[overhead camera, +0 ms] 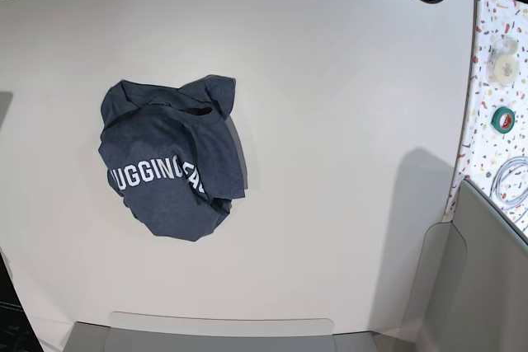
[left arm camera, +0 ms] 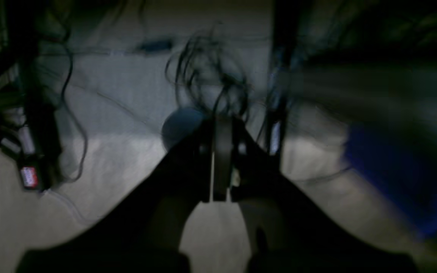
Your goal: Layout the t-shirt on the table in an organized manner, then fold the t-shirt properly
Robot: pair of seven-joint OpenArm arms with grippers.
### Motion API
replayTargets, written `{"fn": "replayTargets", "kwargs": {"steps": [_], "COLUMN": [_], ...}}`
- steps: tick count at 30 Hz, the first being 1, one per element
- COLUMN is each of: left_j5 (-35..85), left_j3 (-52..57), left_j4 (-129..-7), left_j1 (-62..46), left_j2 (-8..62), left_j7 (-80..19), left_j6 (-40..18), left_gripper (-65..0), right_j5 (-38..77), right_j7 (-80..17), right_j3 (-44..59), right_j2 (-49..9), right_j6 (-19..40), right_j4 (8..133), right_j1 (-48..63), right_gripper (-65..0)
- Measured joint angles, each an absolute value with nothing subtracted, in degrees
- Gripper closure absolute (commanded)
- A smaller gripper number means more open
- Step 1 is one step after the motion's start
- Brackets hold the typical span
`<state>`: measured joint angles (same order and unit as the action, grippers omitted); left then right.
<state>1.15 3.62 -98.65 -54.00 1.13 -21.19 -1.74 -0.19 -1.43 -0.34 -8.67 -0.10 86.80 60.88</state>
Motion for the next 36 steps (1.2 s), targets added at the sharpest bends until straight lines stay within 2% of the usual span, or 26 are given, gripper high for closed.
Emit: {"fn": "replayTargets", "kwargs": {"steps": [2,3,6,8,13,16,18,21,26,29,31,34,36], "left_j5": [3.3,3.5,5.2,6.2,6.7,5.8,5.8,6.0,5.7,5.8,5.1,5.6,5.7], "left_j3": [6.2,7.3,10.1,11.6,11.7,11.6,11.7,11.3,11.4,10.1,8.3,5.9,5.1], "left_j4": [-103.6,-106.5,-115.0,-119.1,-119.0,-119.0,-119.0,-118.5,-118.8,-118.7,-118.1,-117.8,-117.6], "left_j1": [-54.1,-54.2,-55.4,-55.2,-50.8,-49.9,-47.8,-43.3,-33.9,-29.0,-25.8,-20.1,-17.9], "left_j2": [1.5,2.2,4.2,4.3,7.4,8.9,9.8,10.5,11.0,10.9,10.8,10.9,11.0], "left_j7": [-22.6,-26.4,-28.1,-27.3,-27.4,-27.2,-27.6,-28.6,-28.1,-33.3,-38.7,-44.4,-46.2], "left_j6": [-1.2,-1.9,-11.7,-15.7,-21.2,-23.4,-26.9,-32.2,-39.4,-40.1,-40.6,-40.1,-40.1], "left_gripper": [0.0,0.0,0.0,0.0,0.0,0.0,0.0,0.0,-0.2,-5.5,-9.3,-13.2,-13.3], "right_j5": [-0.2,-0.1,-0.2,-0.8,-10.7,-15.0,-18.4,-23.9,-31.3,-36.4,-40.3,-45.6,-47.7], "right_j7": [-1.2,-1.4,-0.5,-1.5,-1.0,-1.1,-3.2,-7.8,-7.6,-7.6,-7.6,-7.4,-7.2], "right_j3": [-0.5,-0.2,1.7,3.5,10.2,11.7,11.3,11.2,11.2,11.2,11.4,11.2,11.0], "right_j2": [-10.1,-10.6,-11.5,-11.3,-11.1,-10.4,-9.8,-10.1,-10.3,-10.6,-10.6,-9.9,-10.0], "right_j6": [0.2,-0.3,-0.2,0.0,0.0,-0.3,1.0,1.1,1.7,3.4,6.7,10.0,10.7], "right_j4": [90.3,92.0,97.1,99.6,107.9,111.1,112.1,112.1,111.9,110.3,107.8,103.0,100.9], "right_j1": [62.6,63.1,65.6,66.7,66.2,64.2,62.1,55.7,46.8,41.1,37.0,32.3,30.6], "right_gripper": [0.0,0.0,0.0,0.0,0.0,0.0,0.0,0.0,0.0,-0.2,-0.5,-4.9,-8.7]}}
